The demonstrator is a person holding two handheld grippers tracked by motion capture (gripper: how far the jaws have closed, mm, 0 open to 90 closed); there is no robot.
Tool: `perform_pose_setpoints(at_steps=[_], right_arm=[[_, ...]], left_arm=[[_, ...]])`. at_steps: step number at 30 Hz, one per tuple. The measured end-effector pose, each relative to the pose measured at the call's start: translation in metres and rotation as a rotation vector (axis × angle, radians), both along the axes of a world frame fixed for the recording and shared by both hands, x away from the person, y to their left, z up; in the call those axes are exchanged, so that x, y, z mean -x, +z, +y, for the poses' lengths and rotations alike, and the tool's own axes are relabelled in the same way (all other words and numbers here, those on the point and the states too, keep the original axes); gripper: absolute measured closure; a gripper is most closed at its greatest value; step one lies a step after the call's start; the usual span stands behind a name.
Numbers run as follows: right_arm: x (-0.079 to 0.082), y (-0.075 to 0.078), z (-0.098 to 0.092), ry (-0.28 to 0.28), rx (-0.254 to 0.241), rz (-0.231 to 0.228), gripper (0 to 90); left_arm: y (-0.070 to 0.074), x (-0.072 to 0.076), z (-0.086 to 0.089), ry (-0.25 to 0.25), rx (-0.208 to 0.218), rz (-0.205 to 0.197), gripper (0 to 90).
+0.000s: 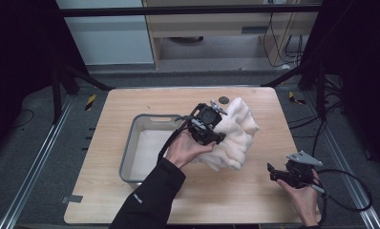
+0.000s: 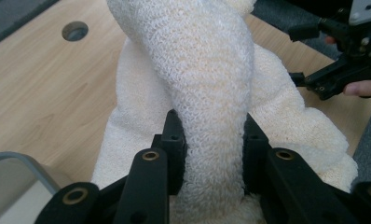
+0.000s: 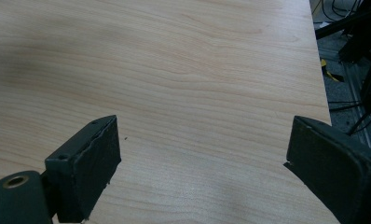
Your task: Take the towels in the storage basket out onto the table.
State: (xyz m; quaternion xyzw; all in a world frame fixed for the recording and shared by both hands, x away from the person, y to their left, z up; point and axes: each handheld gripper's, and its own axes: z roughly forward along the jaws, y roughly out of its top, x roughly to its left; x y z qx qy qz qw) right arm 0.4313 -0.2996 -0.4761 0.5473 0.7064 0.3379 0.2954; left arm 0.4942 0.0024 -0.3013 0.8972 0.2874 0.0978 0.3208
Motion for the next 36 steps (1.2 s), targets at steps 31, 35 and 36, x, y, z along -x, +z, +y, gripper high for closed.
perform_pose_setpoints(at_steps=[31, 35, 36], right_arm=[[-0.001, -0.004, -0.001, -0.007, 0.014, 0.019, 9.6], [-0.001, -0.004, 0.0, -0.006, 0.017, 0.016, 9.6], [-0.001, -0.004, 0.0, -0.008, 0.016, 0.018, 9.5]], left_arm=[[-0.102, -0.013, -0.034, -0.018, -0.026, 0.087, 66.8], [-0.114, -0.011, -0.035, -0.029, -0.018, 0.092, 64.0], [-0.116, -0.011, -0.035, -0.032, -0.017, 0.097, 63.3]])
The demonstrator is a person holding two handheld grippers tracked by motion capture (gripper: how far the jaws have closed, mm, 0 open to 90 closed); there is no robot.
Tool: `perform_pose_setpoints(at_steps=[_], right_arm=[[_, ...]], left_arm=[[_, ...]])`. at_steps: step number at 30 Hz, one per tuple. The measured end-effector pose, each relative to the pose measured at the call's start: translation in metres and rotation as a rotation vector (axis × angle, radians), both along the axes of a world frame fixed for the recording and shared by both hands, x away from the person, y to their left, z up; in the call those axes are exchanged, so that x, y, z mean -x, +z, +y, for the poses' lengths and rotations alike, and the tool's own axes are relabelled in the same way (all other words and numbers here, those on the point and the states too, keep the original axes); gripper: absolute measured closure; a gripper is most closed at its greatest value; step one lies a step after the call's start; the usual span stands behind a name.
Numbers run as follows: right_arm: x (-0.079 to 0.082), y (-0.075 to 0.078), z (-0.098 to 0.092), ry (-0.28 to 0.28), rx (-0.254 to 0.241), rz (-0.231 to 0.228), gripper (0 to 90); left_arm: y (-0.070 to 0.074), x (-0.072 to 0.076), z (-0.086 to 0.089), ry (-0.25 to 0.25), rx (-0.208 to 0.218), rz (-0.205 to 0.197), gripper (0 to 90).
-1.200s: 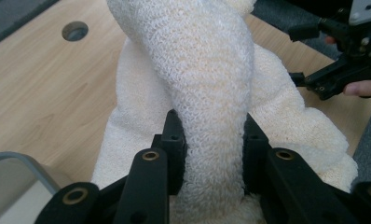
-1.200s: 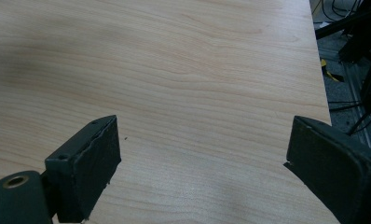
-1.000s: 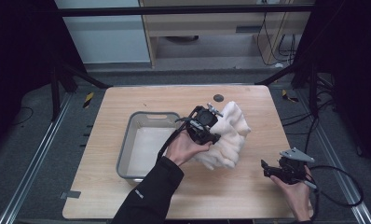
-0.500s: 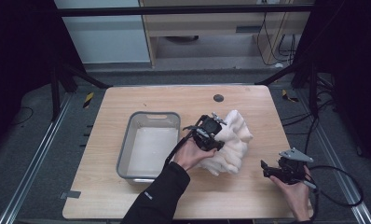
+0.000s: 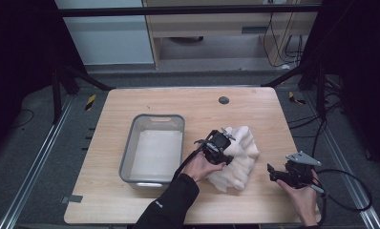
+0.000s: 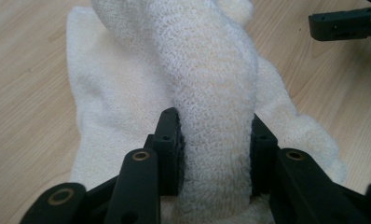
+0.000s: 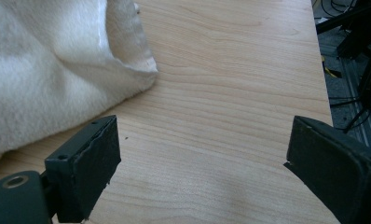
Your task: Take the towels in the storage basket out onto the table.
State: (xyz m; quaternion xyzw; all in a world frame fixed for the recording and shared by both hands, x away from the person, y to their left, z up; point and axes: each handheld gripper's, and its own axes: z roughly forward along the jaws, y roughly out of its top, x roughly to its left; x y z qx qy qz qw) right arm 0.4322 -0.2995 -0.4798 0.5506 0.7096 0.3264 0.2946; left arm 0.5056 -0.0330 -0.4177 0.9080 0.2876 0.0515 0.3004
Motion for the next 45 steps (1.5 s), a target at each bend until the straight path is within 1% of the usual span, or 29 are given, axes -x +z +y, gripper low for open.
perform_pose_setpoints(at_steps=[6, 7, 8, 10, 12, 13, 14, 15, 17, 19, 20, 21, 22, 23, 27, 28, 29, 30, 31, 32, 34, 35, 37, 39, 40, 41, 42, 44, 45], right_arm=[[0.0, 0.0, 0.0, 0.001, -0.001, -0.001, 9.5], [0.0, 0.0, 0.0, 0.001, -0.001, -0.002, 9.5], [0.0, 0.0, 0.0, 0.001, -0.001, -0.003, 9.5], [0.0, 0.0, 0.0, -0.001, -0.004, 0.0, 9.5], [0.0, 0.0, 0.0, -0.002, -0.004, -0.002, 9.5], [0.001, 0.001, 0.0, -0.01, -0.01, -0.012, 9.5], [0.001, 0.002, 0.0, -0.012, -0.012, -0.017, 9.5], [0.001, 0.003, -0.001, -0.013, -0.012, -0.025, 9.5], [0.002, 0.004, -0.001, -0.016, -0.018, -0.034, 9.5], [0.002, 0.004, -0.001, -0.02, -0.026, -0.036, 9.5], [0.002, 0.004, -0.001, -0.02, -0.026, -0.039, 9.5], [0.002, 0.004, -0.001, -0.018, -0.027, -0.039, 9.5], [0.002, 0.004, -0.001, -0.018, -0.027, -0.039, 9.5], [0.002, 0.004, 0.0, -0.015, -0.03, -0.033, 9.5], [0.002, 0.005, 0.001, -0.012, -0.035, -0.035, 9.5], [0.002, 0.005, 0.001, -0.012, -0.035, -0.035, 9.5], [0.002, 0.005, 0.001, -0.014, -0.036, -0.037, 9.6], [0.003, 0.006, 0.001, -0.014, -0.038, -0.037, 9.6], [0.003, 0.006, 0.001, -0.013, -0.038, -0.038, 9.6], [0.003, 0.006, 0.001, -0.012, -0.038, -0.037, 9.6], [0.003, 0.005, 0.001, -0.01, -0.037, -0.038, 9.7], [0.003, 0.006, 0.002, -0.008, -0.049, -0.038, 9.9], [0.003, 0.006, 0.002, -0.005, -0.053, -0.039, 10.1], [0.004, 0.007, 0.003, -0.004, -0.055, -0.039, 10.2], [0.004, 0.007, 0.003, -0.004, -0.055, -0.039, 10.2], [0.004, 0.007, 0.003, 0.0, -0.054, -0.038, 10.2], [0.004, 0.007, 0.003, 0.0, -0.054, -0.038, 10.2], [0.004, 0.006, 0.004, 0.003, -0.047, -0.04, 10.2], [0.004, 0.006, 0.004, 0.003, -0.049, -0.041, 10.3]], left_arm=[[-0.004, 0.0, 0.003, 0.0, 0.019, 0.002, 51.9], [-0.004, 0.0, 0.004, -0.003, 0.023, 0.004, 51.9], [-0.004, 0.001, 0.005, -0.006, 0.023, 0.005, 47.0], [0.0, 0.004, 0.009, -0.008, 0.028, -0.03, 41.9], [0.002, 0.005, 0.01, -0.011, 0.035, -0.037, 36.9], [0.008, 0.007, 0.014, -0.018, 0.045, -0.048, 34.0], [0.008, 0.007, 0.014, -0.018, 0.045, -0.048, 32.7], [0.014, 0.01, 0.019, -0.018, 0.055, -0.07, 30.8], [0.023, 0.012, 0.026, -0.022, 0.064, -0.085, 27.4], [0.031, 0.014, 0.033, -0.011, 0.072, -0.103, 25.3], [0.031, 0.014, 0.033, -0.011, 0.072, -0.103, 24.7], [0.04, 0.016, 0.043, 0.002, 0.096, -0.121, 24.2], [0.04, 0.016, 0.043, 0.002, 0.096, -0.121, 23.7], [0.047, 0.017, 0.054, 0.015, 0.128, -0.139, 22.5], [0.059, 0.02, 0.077, 0.037, 0.18, -0.165, 20.3], [0.059, 0.02, 0.077, 0.037, 0.18, -0.165, 20.4], [0.062, 0.022, 0.086, 0.048, 0.201, -0.171, 20.4], [0.063, 0.023, 0.09, 0.055, 0.213, -0.172, 20.3], [0.066, 0.024, 0.1, 0.066, 0.227, -0.183, 19.9], [0.066, 0.024, 0.1, 0.066, 0.227, -0.183, 19.7], [0.067, 0.026, 0.114, 0.078, 0.255, -0.179, 19.4], [0.067, 0.028, 0.125, 0.09, 0.265, -0.197, 19.4], [0.066, 0.031, 0.137, 0.102, 0.267, -0.221, 19.4], [0.065, 0.034, 0.149, 0.126, 0.273, -0.241, 19.4], [0.065, 0.034, 0.149, 0.126, 0.273, -0.241, 19.2], [0.064, 0.037, 0.163, 0.148, 0.277, -0.253, 19.2], [0.064, 0.037, 0.163, 0.148, 0.277, -0.253, 19.2], [0.062, 0.039, 0.178, 0.175, 0.281, -0.267, 19.2], [0.06, 0.041, 0.194, 0.212, 0.285, -0.284, 19.1]])
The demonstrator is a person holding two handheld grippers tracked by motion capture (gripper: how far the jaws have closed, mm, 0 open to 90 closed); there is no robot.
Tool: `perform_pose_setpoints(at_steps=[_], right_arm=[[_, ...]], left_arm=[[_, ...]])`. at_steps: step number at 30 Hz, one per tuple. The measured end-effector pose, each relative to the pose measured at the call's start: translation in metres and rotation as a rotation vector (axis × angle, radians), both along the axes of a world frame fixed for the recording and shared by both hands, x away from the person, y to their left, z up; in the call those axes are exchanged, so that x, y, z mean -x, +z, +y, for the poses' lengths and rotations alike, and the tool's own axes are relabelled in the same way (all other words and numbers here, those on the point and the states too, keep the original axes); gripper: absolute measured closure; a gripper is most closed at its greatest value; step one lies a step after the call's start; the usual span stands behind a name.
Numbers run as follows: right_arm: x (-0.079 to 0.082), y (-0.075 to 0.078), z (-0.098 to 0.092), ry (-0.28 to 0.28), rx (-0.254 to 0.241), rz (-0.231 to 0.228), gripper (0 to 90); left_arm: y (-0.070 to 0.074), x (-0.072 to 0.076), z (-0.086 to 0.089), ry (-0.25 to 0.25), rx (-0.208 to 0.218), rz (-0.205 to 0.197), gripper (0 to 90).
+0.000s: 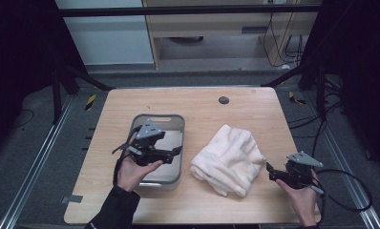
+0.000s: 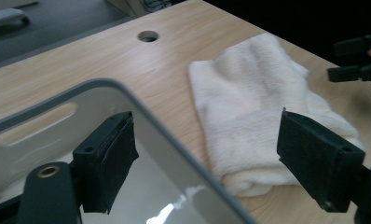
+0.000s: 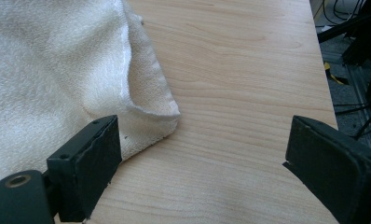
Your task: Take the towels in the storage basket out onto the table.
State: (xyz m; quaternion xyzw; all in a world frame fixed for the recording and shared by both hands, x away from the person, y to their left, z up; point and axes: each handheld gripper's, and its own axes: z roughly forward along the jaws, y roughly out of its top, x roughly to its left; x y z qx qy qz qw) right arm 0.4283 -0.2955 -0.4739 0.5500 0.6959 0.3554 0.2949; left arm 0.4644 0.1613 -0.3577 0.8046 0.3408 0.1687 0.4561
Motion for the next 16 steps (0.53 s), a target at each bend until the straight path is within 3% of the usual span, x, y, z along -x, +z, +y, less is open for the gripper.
perform_pose_setpoints(at_steps=[1, 4, 9, 14, 16], right_arm=[[0.0, 0.0, 0.0, 0.0, 0.0, 0.0, 10.3], [0.001, 0.0, 0.0, -0.002, 0.002, -0.003, 10.5], [0.001, 0.0, 0.002, 0.002, 0.0, 0.003, 10.6], [0.001, -0.001, 0.003, 0.008, 0.001, 0.005, 10.5], [0.001, -0.001, 0.004, 0.01, 0.004, 0.003, 10.5]], left_arm=[[0.0, 0.0, 0.0, 0.0, 0.0, 0.0, 19.0], [-0.006, 0.004, 0.032, 0.082, 0.022, -0.015, 17.8], [-0.011, 0.012, 0.074, 0.175, 0.07, -0.036, 16.9], [-0.021, 0.018, 0.112, 0.267, 0.082, -0.06, 16.9], [-0.023, 0.019, 0.118, 0.281, 0.083, -0.062, 16.8]])
